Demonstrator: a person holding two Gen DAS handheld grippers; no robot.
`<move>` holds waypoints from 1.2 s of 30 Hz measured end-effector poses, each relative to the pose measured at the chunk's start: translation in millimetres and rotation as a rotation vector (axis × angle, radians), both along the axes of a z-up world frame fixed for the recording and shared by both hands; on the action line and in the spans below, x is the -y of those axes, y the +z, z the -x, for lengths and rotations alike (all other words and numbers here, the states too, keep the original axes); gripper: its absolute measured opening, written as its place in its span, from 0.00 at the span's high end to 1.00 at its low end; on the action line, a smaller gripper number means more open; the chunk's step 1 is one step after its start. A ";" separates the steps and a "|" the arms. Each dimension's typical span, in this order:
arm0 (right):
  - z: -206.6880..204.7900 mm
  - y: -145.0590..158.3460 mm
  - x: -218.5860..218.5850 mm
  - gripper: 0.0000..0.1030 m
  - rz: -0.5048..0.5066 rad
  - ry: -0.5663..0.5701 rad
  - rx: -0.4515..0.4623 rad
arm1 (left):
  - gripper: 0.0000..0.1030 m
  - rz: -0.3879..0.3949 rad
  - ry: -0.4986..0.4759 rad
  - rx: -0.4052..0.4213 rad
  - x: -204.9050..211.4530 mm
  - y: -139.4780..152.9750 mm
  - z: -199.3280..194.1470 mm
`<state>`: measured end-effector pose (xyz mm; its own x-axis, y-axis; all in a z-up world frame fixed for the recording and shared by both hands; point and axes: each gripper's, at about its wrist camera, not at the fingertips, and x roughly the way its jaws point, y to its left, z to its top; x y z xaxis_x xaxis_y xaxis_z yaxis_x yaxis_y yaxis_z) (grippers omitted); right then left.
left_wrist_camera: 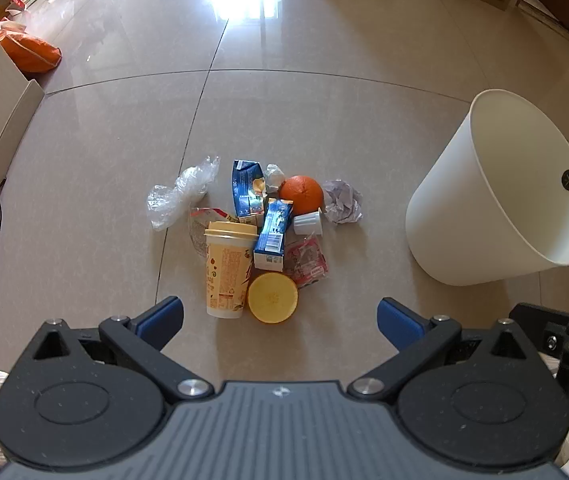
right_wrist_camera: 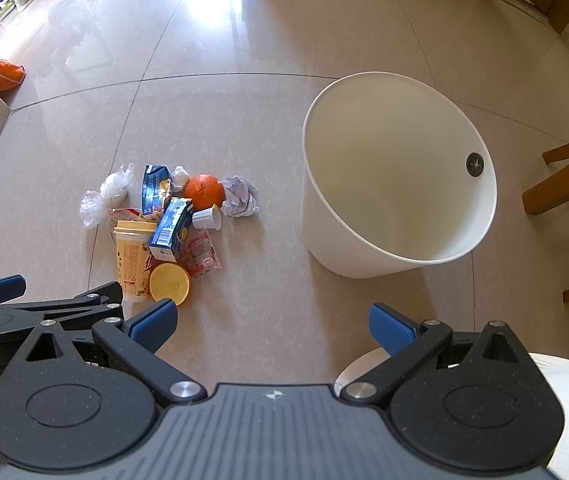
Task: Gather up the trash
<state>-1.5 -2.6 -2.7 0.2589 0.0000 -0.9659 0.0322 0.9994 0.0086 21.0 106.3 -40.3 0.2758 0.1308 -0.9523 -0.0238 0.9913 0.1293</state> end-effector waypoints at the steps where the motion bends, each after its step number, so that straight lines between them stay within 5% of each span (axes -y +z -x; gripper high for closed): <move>1: 0.1 -0.6 0.1 0.00 -0.001 -0.002 0.000 | 0.01 -0.002 0.000 -0.001 0.0 -0.4 0.0; 36: -5.2 -14.6 16.5 0.00 -0.049 -0.018 0.058 | 0.01 0.012 -0.027 0.025 6.4 -19.8 -10.8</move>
<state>3.7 -19.1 -17.3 0.3149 0.0412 -0.9482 0.0486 0.9970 0.0595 31.8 99.8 -60.1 0.3029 0.1114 -0.9465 0.0004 0.9931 0.1170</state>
